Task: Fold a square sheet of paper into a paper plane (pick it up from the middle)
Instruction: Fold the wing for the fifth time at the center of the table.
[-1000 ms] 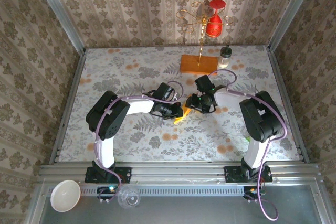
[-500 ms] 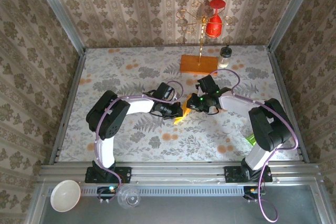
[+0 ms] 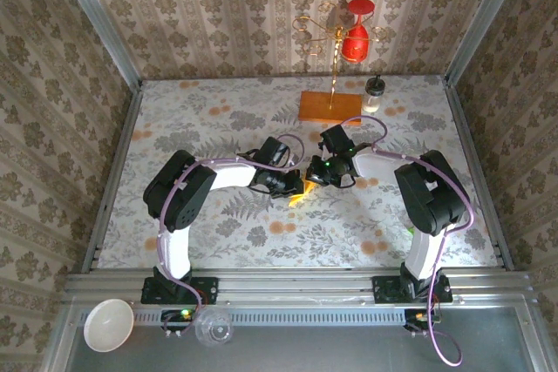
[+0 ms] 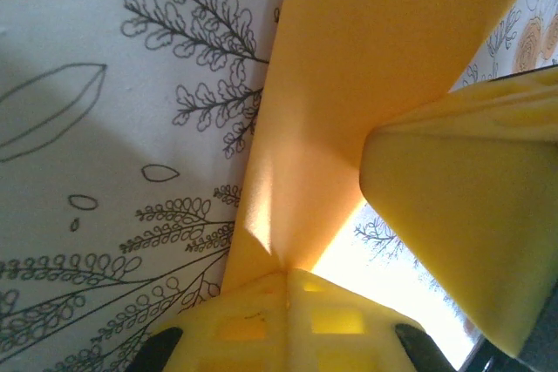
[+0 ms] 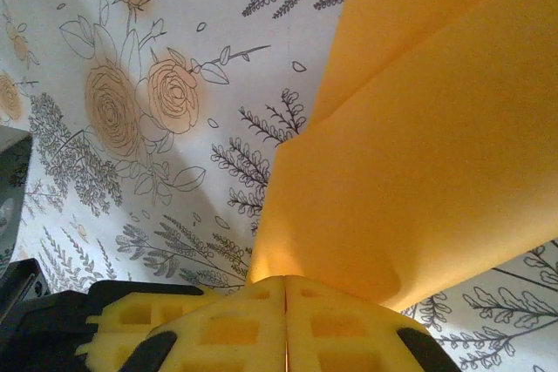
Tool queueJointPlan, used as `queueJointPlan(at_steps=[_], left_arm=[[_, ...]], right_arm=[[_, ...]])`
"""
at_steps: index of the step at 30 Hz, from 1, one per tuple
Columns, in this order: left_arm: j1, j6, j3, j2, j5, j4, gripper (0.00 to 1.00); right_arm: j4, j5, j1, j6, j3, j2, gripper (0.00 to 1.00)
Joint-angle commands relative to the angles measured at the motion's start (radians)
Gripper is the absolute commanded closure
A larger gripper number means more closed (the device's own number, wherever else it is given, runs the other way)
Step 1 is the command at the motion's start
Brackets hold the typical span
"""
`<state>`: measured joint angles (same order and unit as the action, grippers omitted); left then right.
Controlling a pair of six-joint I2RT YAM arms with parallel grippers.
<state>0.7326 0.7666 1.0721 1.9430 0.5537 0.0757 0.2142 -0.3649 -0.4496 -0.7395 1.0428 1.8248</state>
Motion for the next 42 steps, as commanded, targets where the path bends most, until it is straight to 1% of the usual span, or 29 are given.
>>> queueJointPlan(at_steps=[1,10,20,23,31,38,42], left_arm=[[0.004,0.008,-0.028,0.023,-0.027,0.07,0.97],[0.001,0.023,-0.068,0.016,-0.037,0.064,0.98],[0.001,0.027,-0.08,0.014,-0.037,0.062,0.99],[0.002,0.029,-0.087,0.012,-0.036,0.062,0.99],[0.001,0.039,-0.114,0.008,-0.032,0.05,0.99],[0.001,0.036,-0.11,0.004,-0.027,0.051,0.99],[0.001,0.031,-0.098,0.006,-0.023,0.054,0.99]], right_arm=[[-0.008,0.039,0.01,-0.014,-0.011,0.02,0.9],[-0.013,0.082,0.048,-0.008,-0.031,0.042,0.9],[-0.055,0.085,0.086,0.006,-0.063,0.06,0.9],[-0.104,0.043,0.123,0.012,-0.082,0.068,0.9],[-0.194,-0.059,0.268,0.014,-0.084,0.109,0.9],[-0.193,-0.061,0.36,0.031,-0.051,0.127,0.9],[-0.154,-0.059,0.374,0.053,-0.018,0.101,0.9]])
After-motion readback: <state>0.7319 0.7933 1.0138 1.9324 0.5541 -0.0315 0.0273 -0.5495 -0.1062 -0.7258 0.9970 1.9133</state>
